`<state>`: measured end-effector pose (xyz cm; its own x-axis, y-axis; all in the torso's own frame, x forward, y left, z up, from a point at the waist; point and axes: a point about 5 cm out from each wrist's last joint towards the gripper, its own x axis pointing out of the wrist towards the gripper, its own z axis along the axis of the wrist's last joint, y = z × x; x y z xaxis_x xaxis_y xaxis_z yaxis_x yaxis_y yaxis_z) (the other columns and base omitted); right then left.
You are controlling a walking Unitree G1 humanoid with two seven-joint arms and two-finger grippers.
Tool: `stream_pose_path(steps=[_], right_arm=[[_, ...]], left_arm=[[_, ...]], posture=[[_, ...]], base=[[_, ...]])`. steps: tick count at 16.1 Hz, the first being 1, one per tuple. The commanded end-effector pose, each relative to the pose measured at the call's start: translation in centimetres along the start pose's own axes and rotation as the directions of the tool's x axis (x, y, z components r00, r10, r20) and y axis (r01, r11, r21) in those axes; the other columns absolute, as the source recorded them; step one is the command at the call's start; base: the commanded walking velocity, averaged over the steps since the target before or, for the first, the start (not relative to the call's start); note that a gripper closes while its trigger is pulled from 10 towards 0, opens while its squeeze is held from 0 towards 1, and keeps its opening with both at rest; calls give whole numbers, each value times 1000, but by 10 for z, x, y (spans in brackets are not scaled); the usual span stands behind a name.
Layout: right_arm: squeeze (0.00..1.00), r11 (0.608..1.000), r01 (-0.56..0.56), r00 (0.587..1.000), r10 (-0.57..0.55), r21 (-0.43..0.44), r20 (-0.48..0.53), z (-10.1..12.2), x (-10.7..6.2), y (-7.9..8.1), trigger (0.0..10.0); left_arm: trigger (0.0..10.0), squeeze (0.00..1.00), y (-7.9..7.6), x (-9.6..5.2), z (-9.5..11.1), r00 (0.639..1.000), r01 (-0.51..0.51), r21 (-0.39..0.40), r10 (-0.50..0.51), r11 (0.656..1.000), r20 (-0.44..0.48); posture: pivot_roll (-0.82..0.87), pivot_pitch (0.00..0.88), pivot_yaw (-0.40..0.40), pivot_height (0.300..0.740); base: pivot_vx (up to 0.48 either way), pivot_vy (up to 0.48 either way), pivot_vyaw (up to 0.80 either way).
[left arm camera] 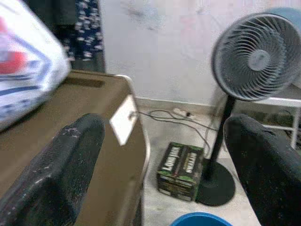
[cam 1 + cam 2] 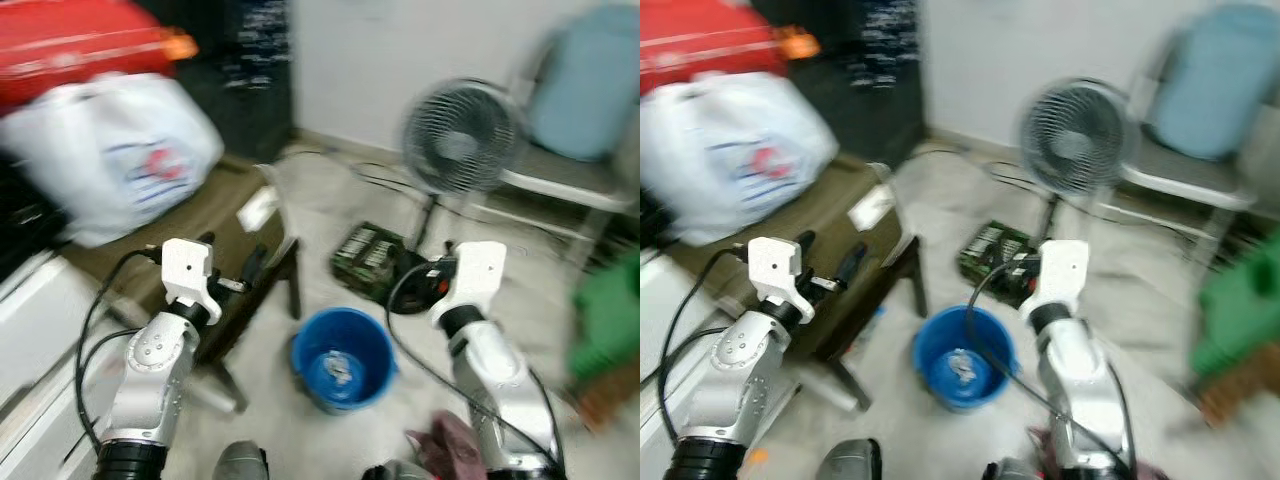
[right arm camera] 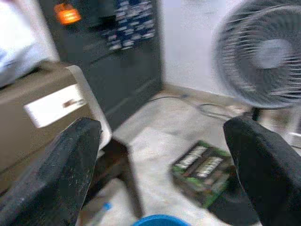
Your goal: Clean up the room
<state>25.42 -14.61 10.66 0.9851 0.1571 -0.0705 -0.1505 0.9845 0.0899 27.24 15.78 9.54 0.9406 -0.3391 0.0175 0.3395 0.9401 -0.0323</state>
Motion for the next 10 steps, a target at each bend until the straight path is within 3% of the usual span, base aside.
stream_pose_path(steps=[1,3,6,10], right_arm=[[0,1000,5,1000,-5,-11,10,0,-3,0,10000],[0,1000,6,1000,-6,-10,-2,-4,-7,-2,10000],[0,999,17,1000,-18,-28,-4,-5,-10,-6,10000],[0,998,31,999,-29,-45,36,4,-2,-7,10000]], left_arm=[[10000,0,2,0,1,1000,-12,4,12,1000,16],[10000,0,14,-6,-5,996,-94,-13,94,995,-3],[10000,0,16,-11,-11,994,-109,8,109,994,-21],[10000,0,13,1,6,996,-79,21,78,997,30]], posture=[[-74,0,30,740],[-77,0,27,740],[-72,0,16,740],[-78,0,35,740]], base=[[0,0,800],[0,0,800],[0,0,800],[0,0,800]])
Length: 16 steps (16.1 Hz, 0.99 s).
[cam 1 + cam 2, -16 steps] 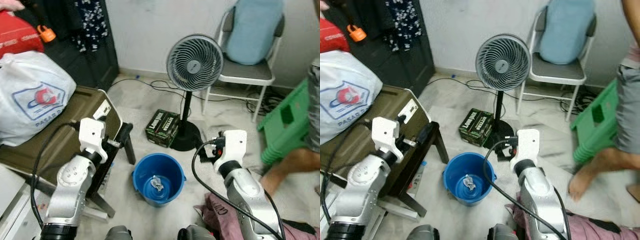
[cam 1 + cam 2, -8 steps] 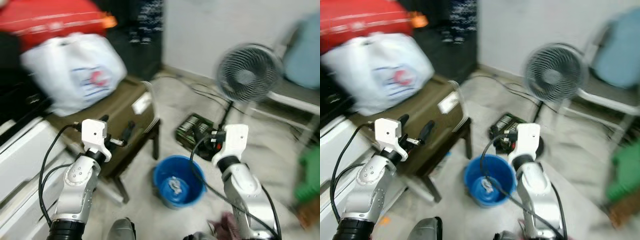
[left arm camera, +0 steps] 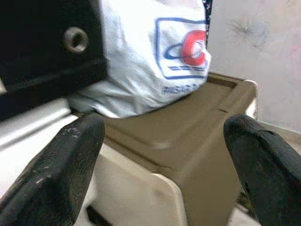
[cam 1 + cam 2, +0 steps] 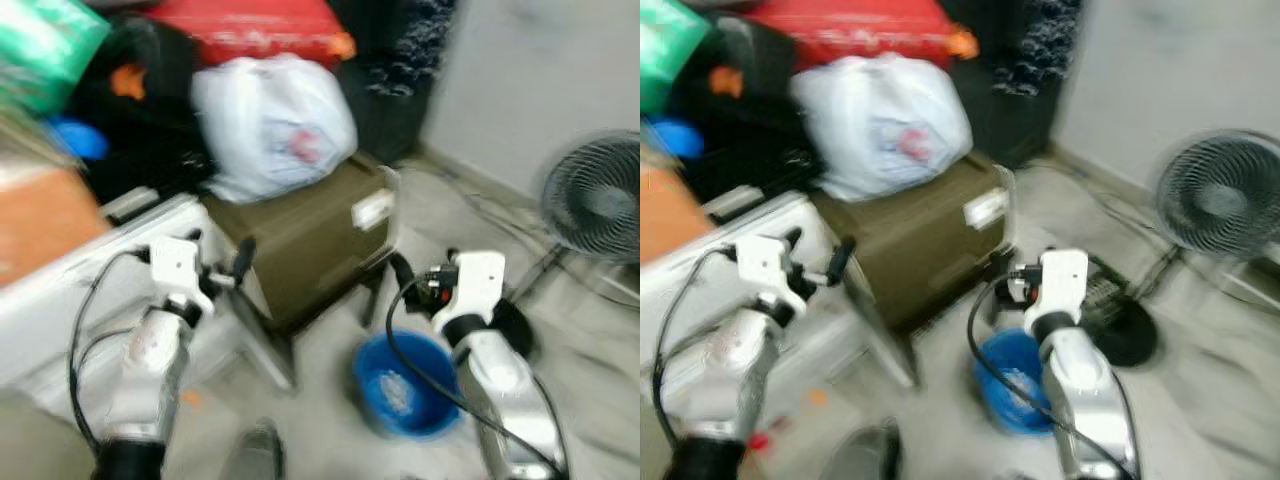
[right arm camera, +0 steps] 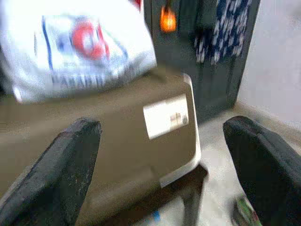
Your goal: Clean up the room
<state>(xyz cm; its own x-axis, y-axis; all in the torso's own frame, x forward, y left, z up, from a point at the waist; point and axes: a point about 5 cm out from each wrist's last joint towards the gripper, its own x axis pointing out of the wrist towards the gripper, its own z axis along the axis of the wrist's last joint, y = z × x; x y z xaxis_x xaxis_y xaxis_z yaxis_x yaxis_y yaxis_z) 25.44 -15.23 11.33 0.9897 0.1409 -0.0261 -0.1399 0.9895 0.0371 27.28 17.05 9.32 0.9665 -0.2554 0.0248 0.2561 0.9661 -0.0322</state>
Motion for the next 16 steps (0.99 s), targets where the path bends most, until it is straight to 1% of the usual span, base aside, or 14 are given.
stream_pose_path(steps=[1,2,3,4,7,10,11,12,14,16], right_arm=[[0,1000,30,1000,-30,-5,4,0,-2,-2,10000],[0,999,37,999,-36,-5,5,1,-2,-3,10000],[0,999,47,999,-47,-4,-7,-2,-9,-5,10000],[0,999,51,998,-51,-7,-22,-5,-14,-6,10000],[0,999,50,998,-50,-9,-29,-6,-16,-6,10000],[0,998,55,998,-56,-16,-30,-5,-15,-8,10000],[0,998,58,998,-59,-18,-29,-4,-15,-9,10000],[0,997,67,997,-68,-23,-27,-3,-19,-11,10000],[0,996,86,995,-87,-32,-50,-5,-32,-15,10000],[0,994,97,992,-100,-44,-82,-11,-43,-21,10000]], left_arm=[[10000,0,0,4,10,1000,17,28,-18,999,26],[10000,0,0,3,11,999,18,30,-19,999,27],[10000,0,5,-2,9,1000,-2,33,2,999,18],[10000,0,6,-6,7,1000,-17,34,17,999,12],[10000,0,4,-9,7,1000,-29,30,28,999,10],[10000,0,3,-19,5,999,-39,26,39,999,2],[10000,0,4,-24,4,999,-47,28,47,999,-5],[10000,0,7,-35,2,997,-67,33,68,997,-23],[10000,0,10,-50,-2,994,-89,42,91,995,-54],[10000,0,10,-58,-3,993,-98,44,100,994,-68]], posture=[[-75,0,36,740],[-75,0,36,740],[-78,0,34,740],[-76,0,27,740],[-72,0,21,740],[-62,0,17,740],[-63,0,18,740],[-59,0,16,740],[-52,0,9,740],[-51,0,4,740]], base=[[0,0,800],[0,0,800],[0,0,800],[0,0,800],[0,0,800],[0,0,800],[0,0,800],[0,0,800],[0,0,800],[0,0,800]])
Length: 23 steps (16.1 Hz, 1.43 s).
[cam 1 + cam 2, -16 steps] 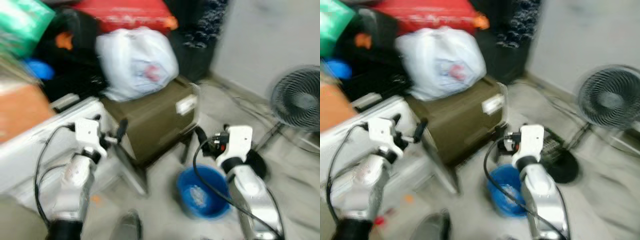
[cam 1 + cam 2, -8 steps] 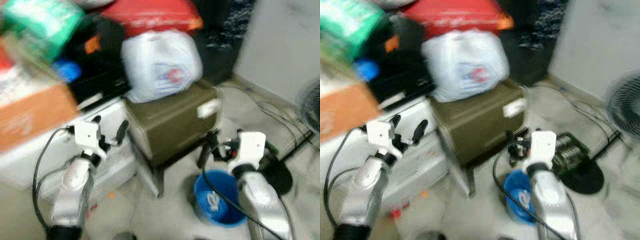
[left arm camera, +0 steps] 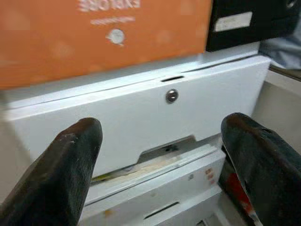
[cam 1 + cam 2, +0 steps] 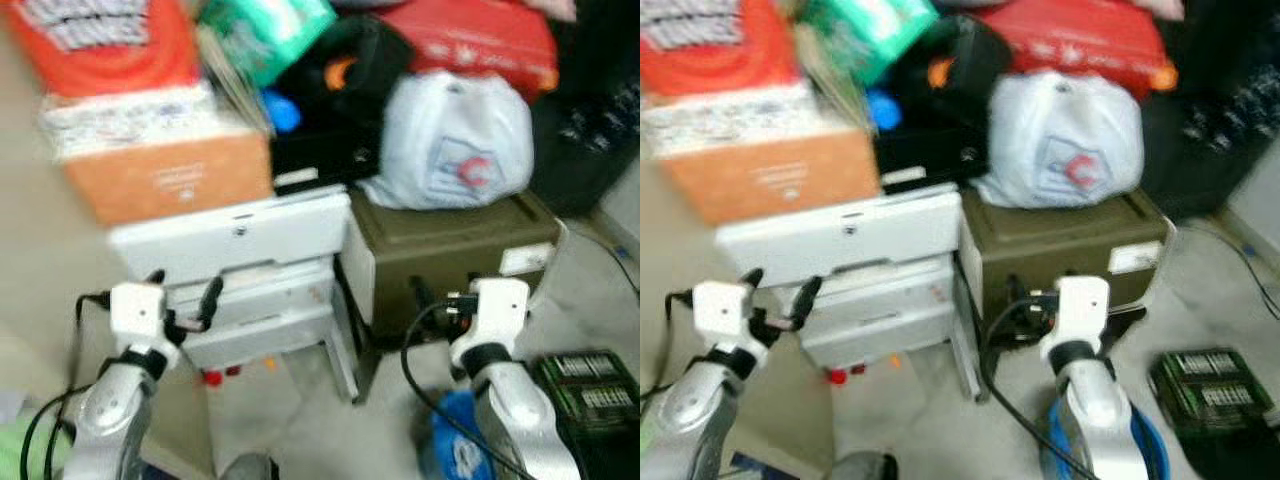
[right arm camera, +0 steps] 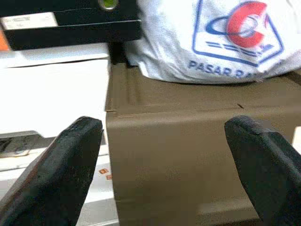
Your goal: Clean up the room
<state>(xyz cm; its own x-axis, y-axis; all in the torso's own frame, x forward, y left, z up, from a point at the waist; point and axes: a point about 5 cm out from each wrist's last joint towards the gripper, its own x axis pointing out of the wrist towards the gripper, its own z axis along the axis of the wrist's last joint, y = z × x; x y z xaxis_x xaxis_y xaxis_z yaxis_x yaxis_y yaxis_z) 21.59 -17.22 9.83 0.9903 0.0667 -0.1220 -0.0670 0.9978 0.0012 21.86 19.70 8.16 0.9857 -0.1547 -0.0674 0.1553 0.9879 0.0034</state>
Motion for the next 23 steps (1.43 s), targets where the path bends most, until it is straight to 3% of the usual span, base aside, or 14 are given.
stream_pose_path(steps=[1,4,6,7,9,14,23], right_arm=[[0,999,28,1000,-28,-17,9,5,-1,-9,10000],[0,999,31,999,-31,-24,13,7,4,-10,10000],[0,999,24,1000,-23,-24,18,9,4,-7,10000],[0,999,23,1000,-23,-25,13,8,3,-8,10000],[0,999,27,1000,-27,-23,7,7,3,-11,10000],[0,1000,29,1000,-29,-6,1,7,5,-10,10000],[0,999,32,999,-32,-9,-11,6,7,-10,10000]], left_arm=[[10000,0,-2,0,7,1000,1,10,-1,1000,15],[10000,0,-4,2,8,1000,9,10,-9,1000,14],[10000,0,-7,4,8,996,87,-15,-88,996,-15],[10000,0,-12,0,5,980,189,-23,-190,982,-51],[10000,0,-14,-6,-1,958,259,-14,-259,966,-122],[10000,0,-13,1,4,962,253,15,-250,967,-109],[10000,0,-16,2,4,959,264,13,-261,964,-106]], posture=[[-53,0,4,740],[-52,0,2,740],[-52,0,2,740],[-52,0,1,740],[-52,0,2,740],[-54,0,-3,740],[-56,0,-2,740]], base=[[0,0,800],[0,0,800],[0,0,800],[0,0,800],[0,0,716],[0,0,126],[0,-426,0]])
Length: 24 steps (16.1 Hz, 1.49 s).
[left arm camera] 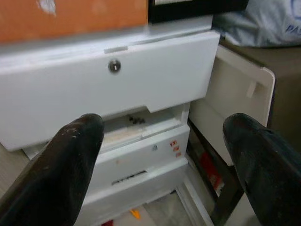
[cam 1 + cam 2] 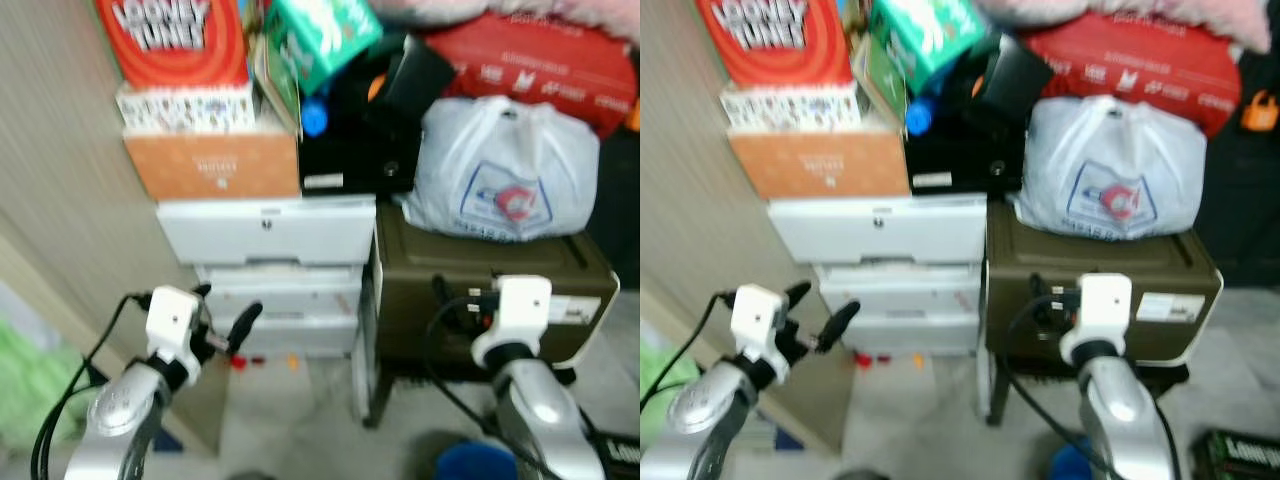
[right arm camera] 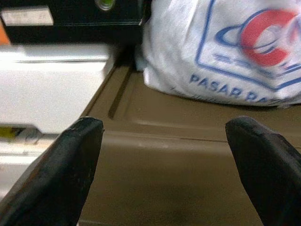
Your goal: Clean up the room
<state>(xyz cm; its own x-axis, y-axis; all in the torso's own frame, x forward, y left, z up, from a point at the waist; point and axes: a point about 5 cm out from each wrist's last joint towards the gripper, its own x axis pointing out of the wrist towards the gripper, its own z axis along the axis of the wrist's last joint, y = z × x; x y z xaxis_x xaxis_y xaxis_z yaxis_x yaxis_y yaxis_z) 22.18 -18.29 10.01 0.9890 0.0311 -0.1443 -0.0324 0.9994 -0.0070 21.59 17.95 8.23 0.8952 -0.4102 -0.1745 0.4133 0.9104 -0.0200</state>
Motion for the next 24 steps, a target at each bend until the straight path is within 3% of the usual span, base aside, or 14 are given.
stream_pose_path(steps=[1,4,7,9,15,20,24], right_arm=[[0,1000,-3,1000,4,-5,11,4,2,1,10000],[0,1000,-6,1000,6,-17,14,5,4,1,10000],[0,999,-20,1000,21,-36,17,5,7,2,10000],[0,999,-24,1000,24,-37,8,4,7,-1,10000],[0,999,-17,1000,18,-39,7,3,7,-2,10000],[0,997,-55,998,53,-59,-44,-6,-2,-5,10000],[0,994,-78,996,75,-82,-41,-6,-1,-2,10000]], left_arm=[[10000,0,3,2,4,1000,-11,23,11,1000,5],[10000,0,9,6,8,995,-92,24,91,995,47],[10000,0,15,6,19,974,-200,17,197,980,111],[10000,0,15,-1,9,967,-240,14,238,971,93],[10000,0,23,4,11,958,-269,13,267,963,102],[10000,0,31,-7,0,935,-349,13,347,937,70],[10000,0,32,-7,0,928,-368,4,367,930,71]], posture=[[-56,0,-1,740],[-48,0,0,740],[-37,0,-4,740],[-41,0,-13,740],[-53,0,-3,740],[-52,0,2,740],[-53,0,1,740]], base=[[0,0,0],[0,0,0],[0,0,800],[0,0,800],[0,0,633],[0,0,695],[0,0,800]])
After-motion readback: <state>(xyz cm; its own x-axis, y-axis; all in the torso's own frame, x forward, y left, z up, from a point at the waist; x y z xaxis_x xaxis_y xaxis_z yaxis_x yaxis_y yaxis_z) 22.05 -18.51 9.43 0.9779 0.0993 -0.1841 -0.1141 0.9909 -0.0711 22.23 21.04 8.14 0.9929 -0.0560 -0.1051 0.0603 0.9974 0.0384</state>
